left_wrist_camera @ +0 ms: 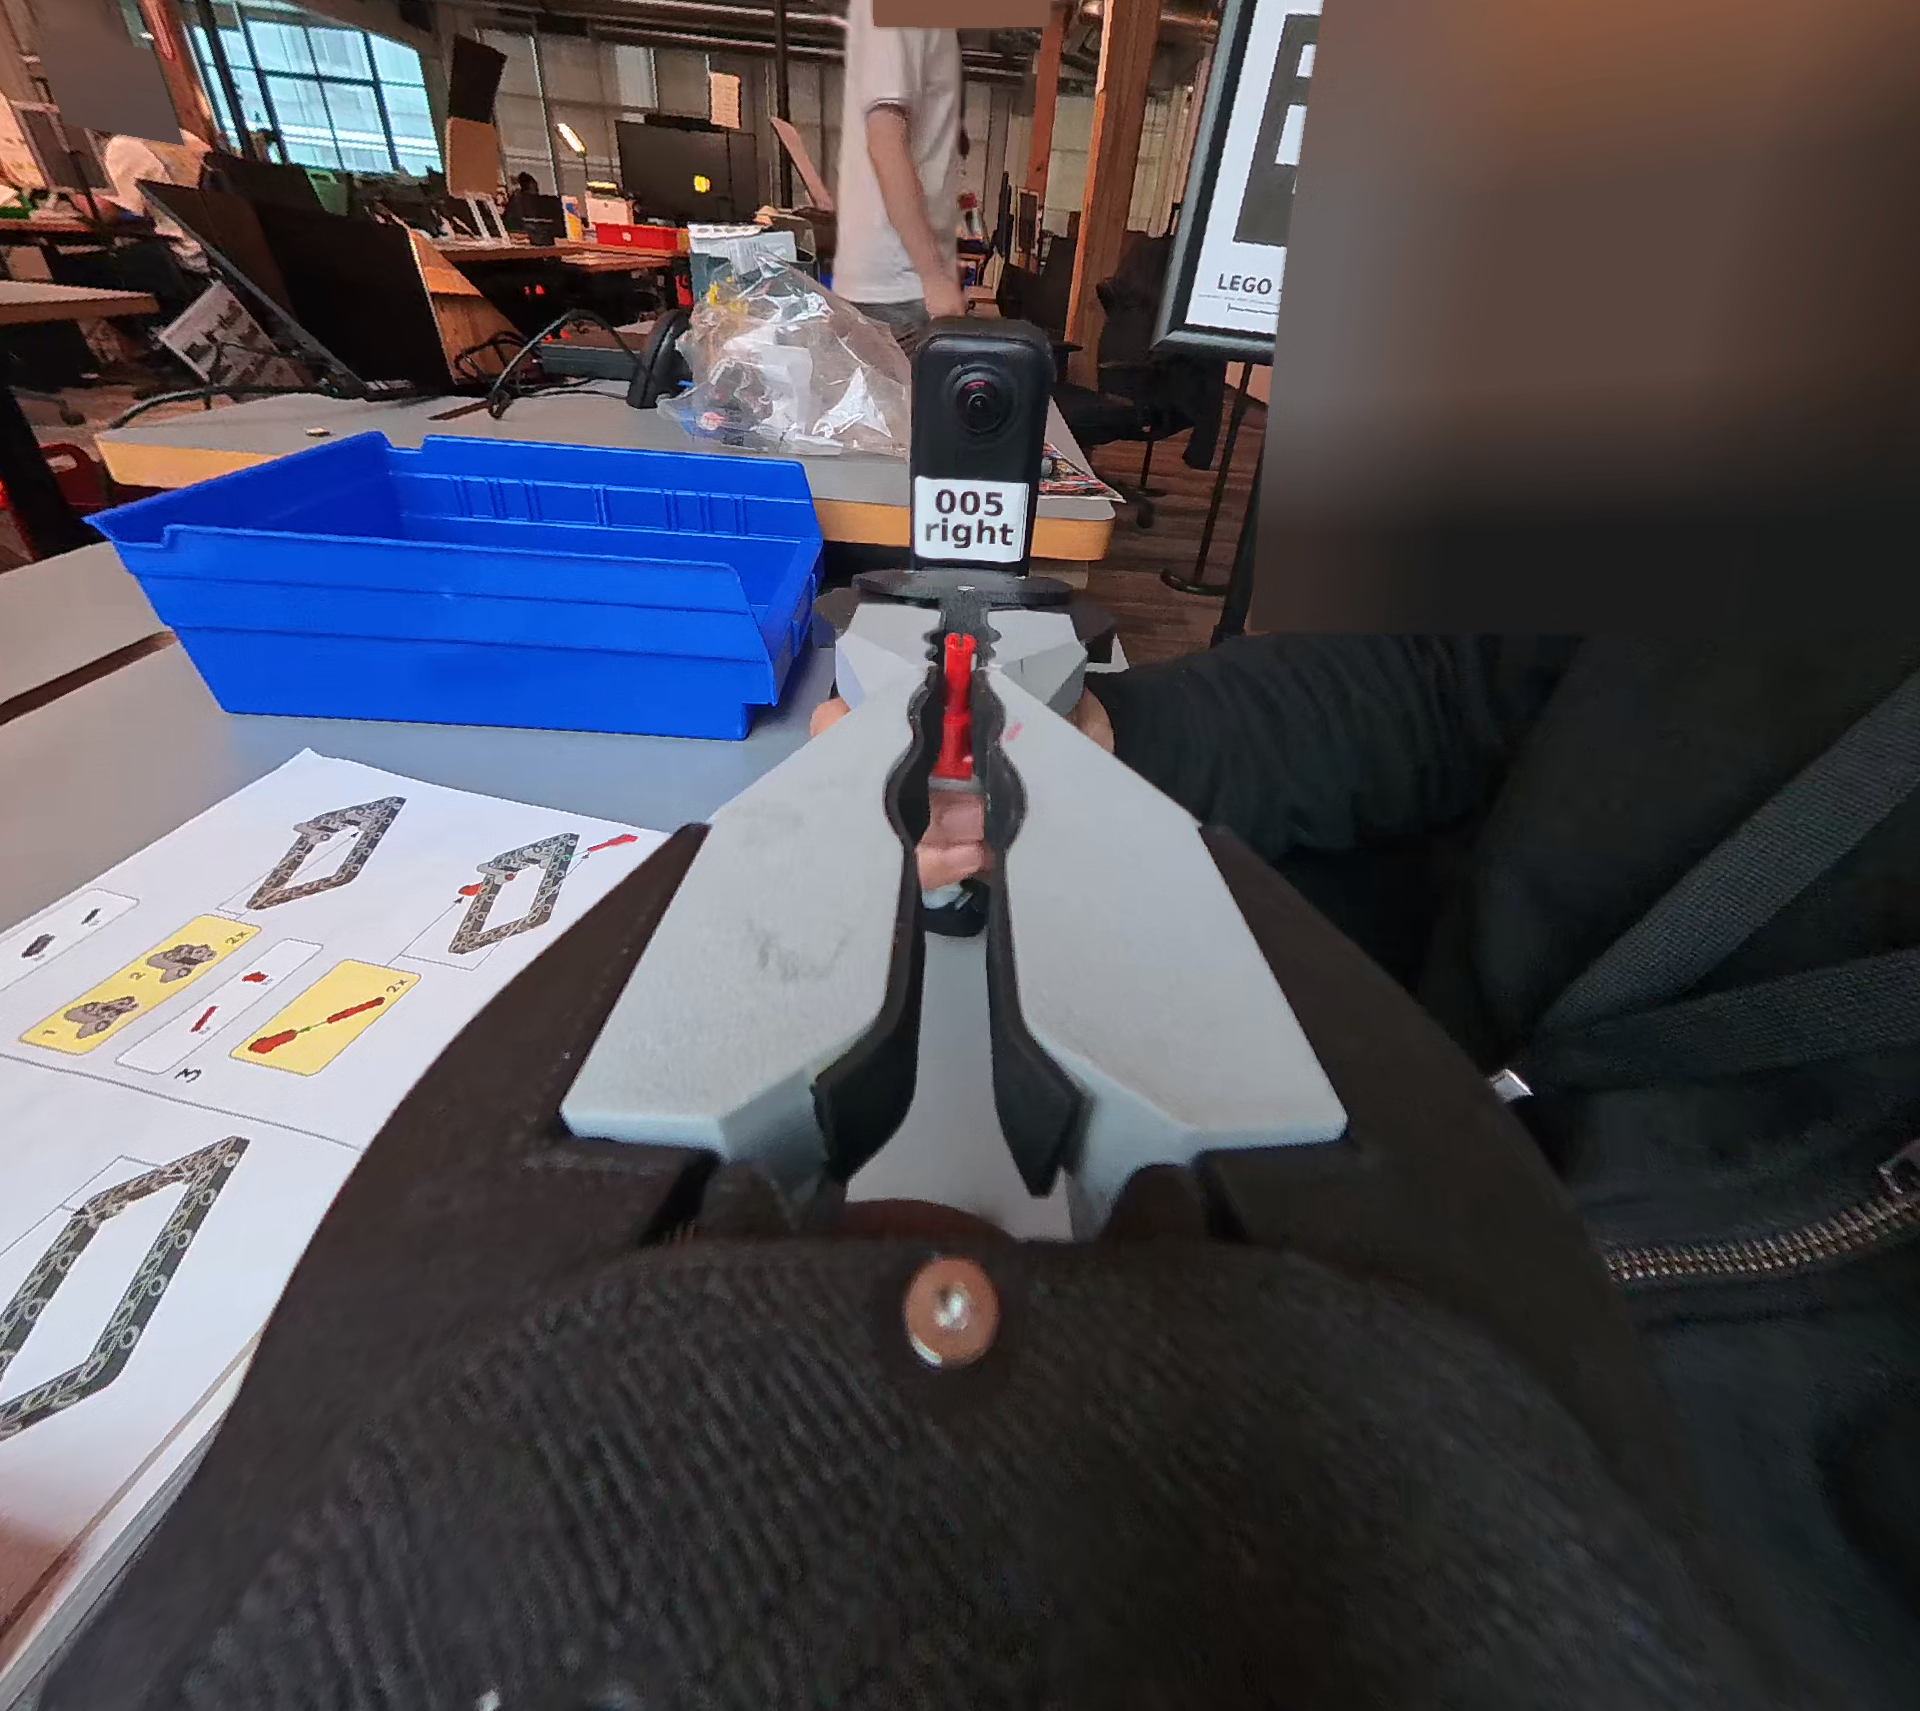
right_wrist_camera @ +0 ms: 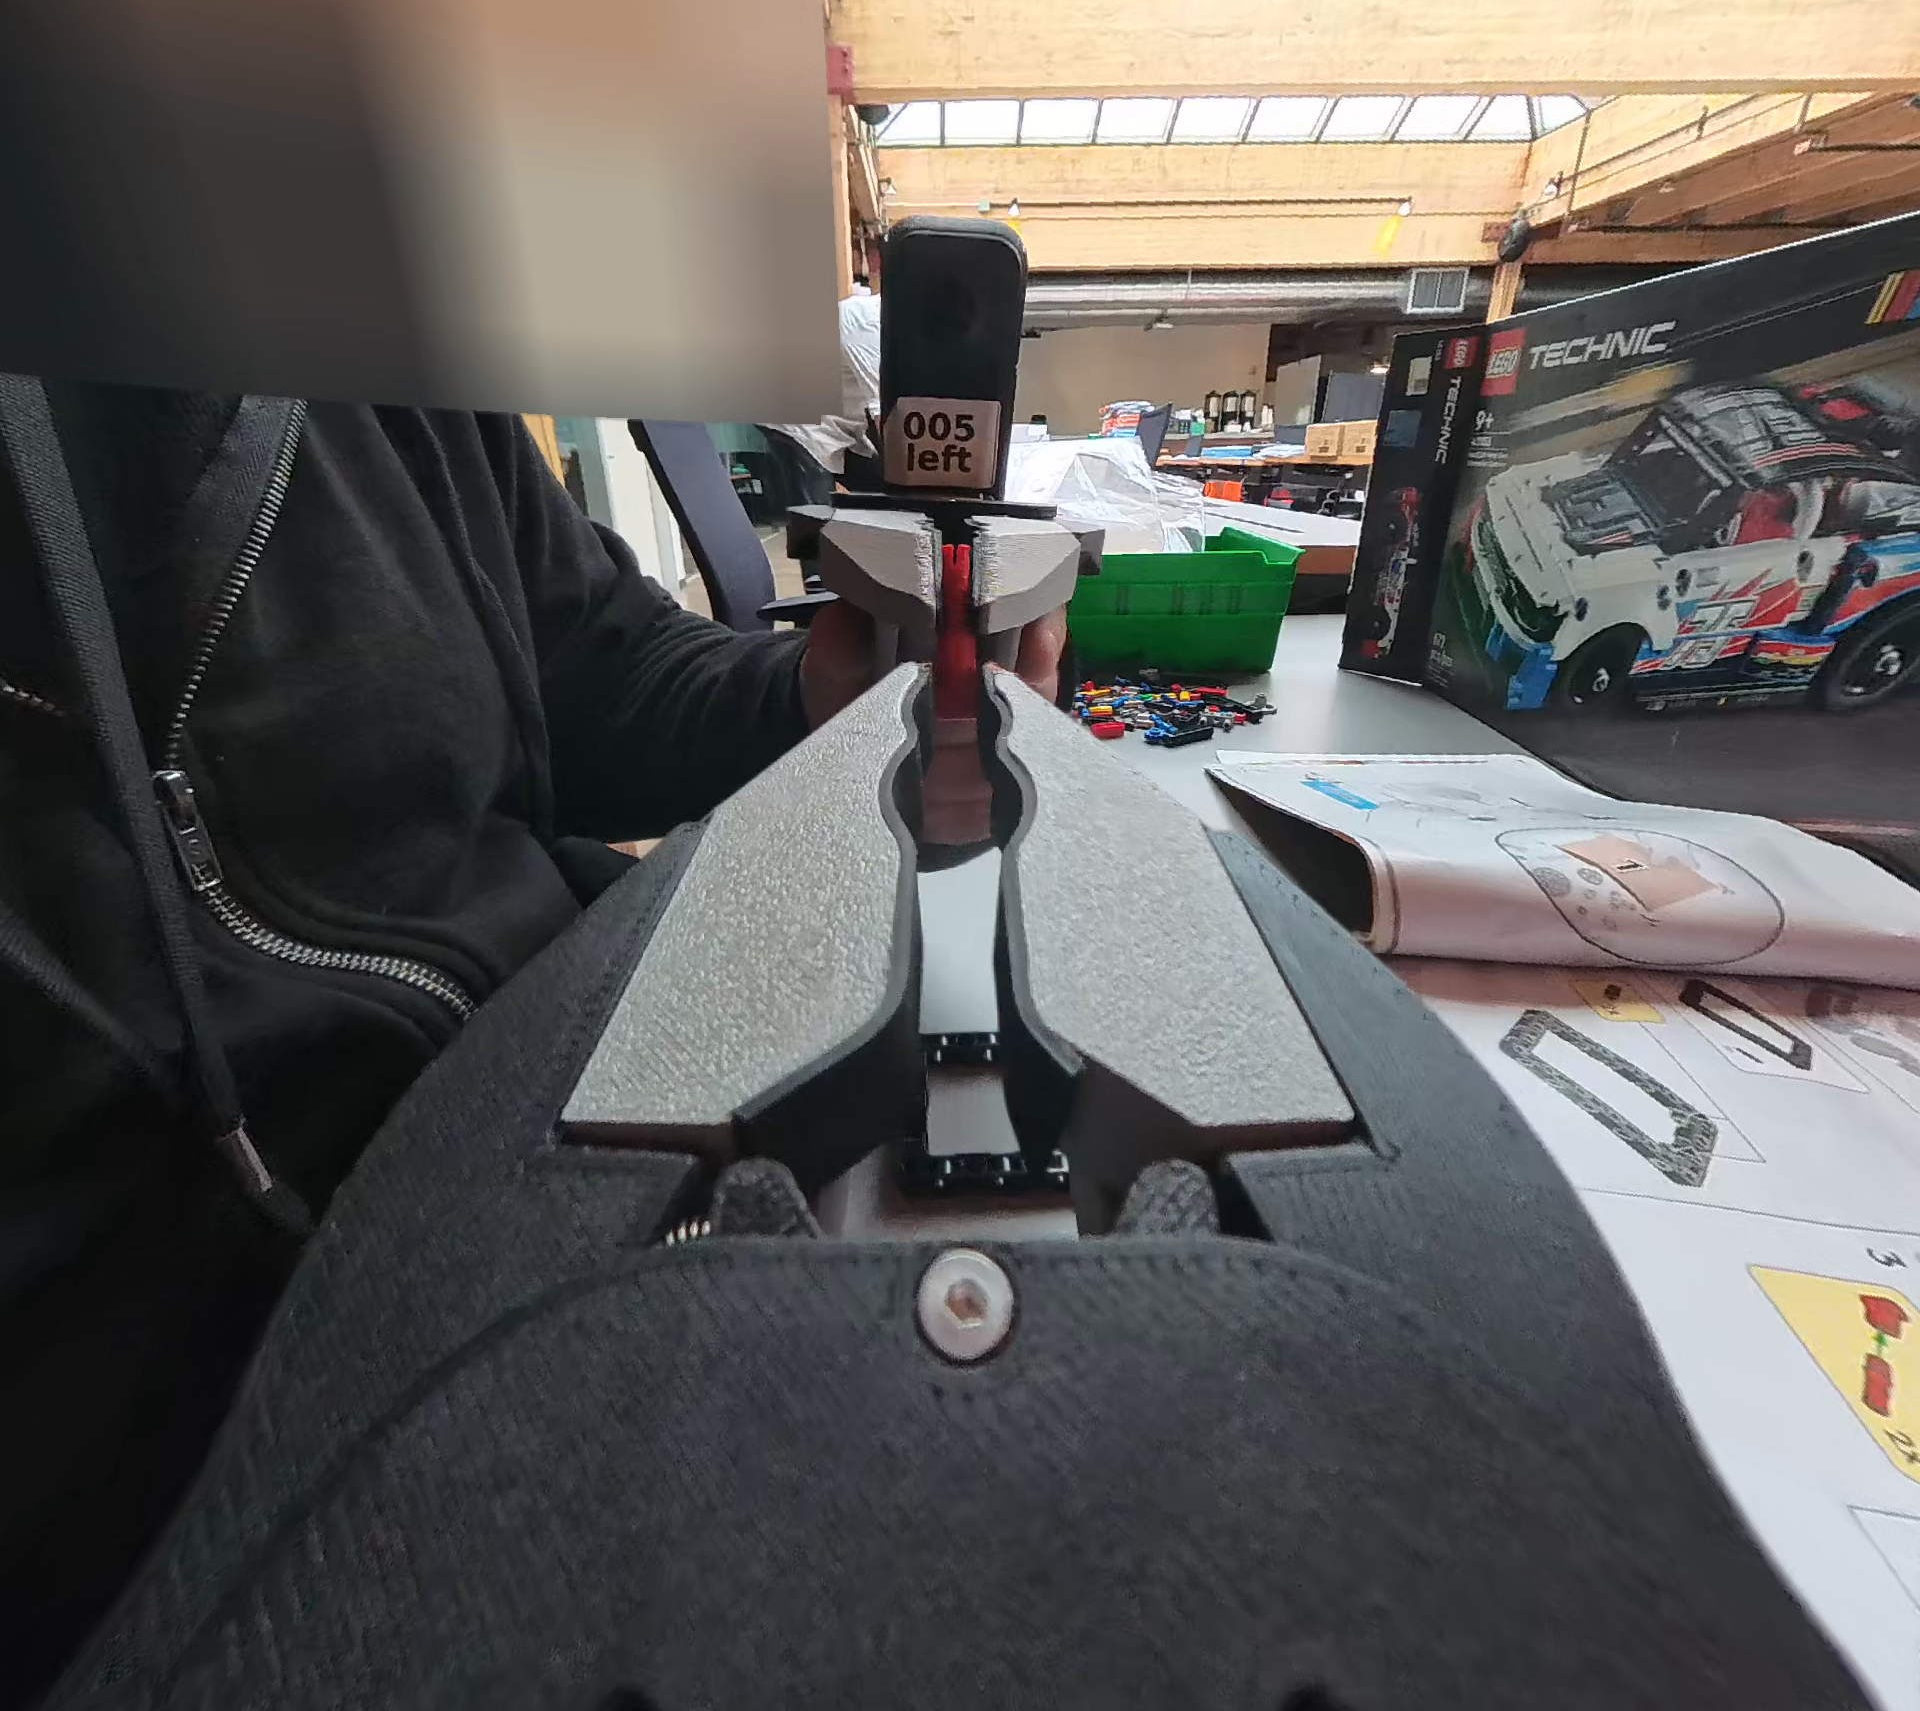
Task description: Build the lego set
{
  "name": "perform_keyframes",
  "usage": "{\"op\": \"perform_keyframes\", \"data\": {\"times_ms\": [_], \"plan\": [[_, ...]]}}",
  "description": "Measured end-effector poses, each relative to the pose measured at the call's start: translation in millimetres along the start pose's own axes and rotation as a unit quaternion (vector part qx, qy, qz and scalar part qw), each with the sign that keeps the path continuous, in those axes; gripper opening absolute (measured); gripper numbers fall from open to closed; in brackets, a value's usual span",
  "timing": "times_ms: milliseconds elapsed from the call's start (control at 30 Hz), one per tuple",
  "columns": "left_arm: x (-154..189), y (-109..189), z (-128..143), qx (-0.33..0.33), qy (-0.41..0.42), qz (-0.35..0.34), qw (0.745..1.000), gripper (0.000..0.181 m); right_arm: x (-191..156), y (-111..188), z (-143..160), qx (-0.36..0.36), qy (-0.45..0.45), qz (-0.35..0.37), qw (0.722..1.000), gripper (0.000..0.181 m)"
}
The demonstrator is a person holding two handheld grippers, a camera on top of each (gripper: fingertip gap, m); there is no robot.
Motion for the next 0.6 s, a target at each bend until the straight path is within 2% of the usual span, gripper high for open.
{"op": "perform_keyframes", "data": {"times_ms": [167,233,300,367,533,600], "plan": [[-2.1,-3.6,1.8,-0.052,-0.007,-0.028,0.998,0.002,5.4,-1.4,6.0,-0.037,-0.035,0.007,0.999,0.005],[-4.6,-3.7,3.2,-0.071,-0.004,-0.036,0.997,0.003,10.4,6.0,5.1,-0.070,-0.040,0.024,0.996,0.013],[-6.9,-1.9,3.8,-0.075,0.001,-0.035,0.997,0.003,14.9,18.5,-3.7,-0.062,-0.043,0.042,0.996,0.013],[-8.9,-1.1,5.5,-0.086,-0.005,-0.040,0.995,0.003,13.1,24.3,-16.1,-0.042,-0.045,0.031,0.998,0.007],[-6.0,-4.3,9.8,-0.098,-0.021,-0.027,0.995,0.002,5.6,12.3,-24.5,-0.108,-0.010,0.029,0.994,0.010],[-4.2,-5.2,10.8,-0.099,-0.034,-0.026,0.994,0.002,2.0,6.9,-23.1,-0.124,0.007,0.025,0.992,0.005]]}}
Point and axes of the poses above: each gripper's, where its closed fingertips meet, y back along the fingers, z out of its underside, x = y × z across the jaws, the point moved 10 cm from there along y, back along the fingers, and after that the axes turned 1 degree about -z, right-handed, at the moved point
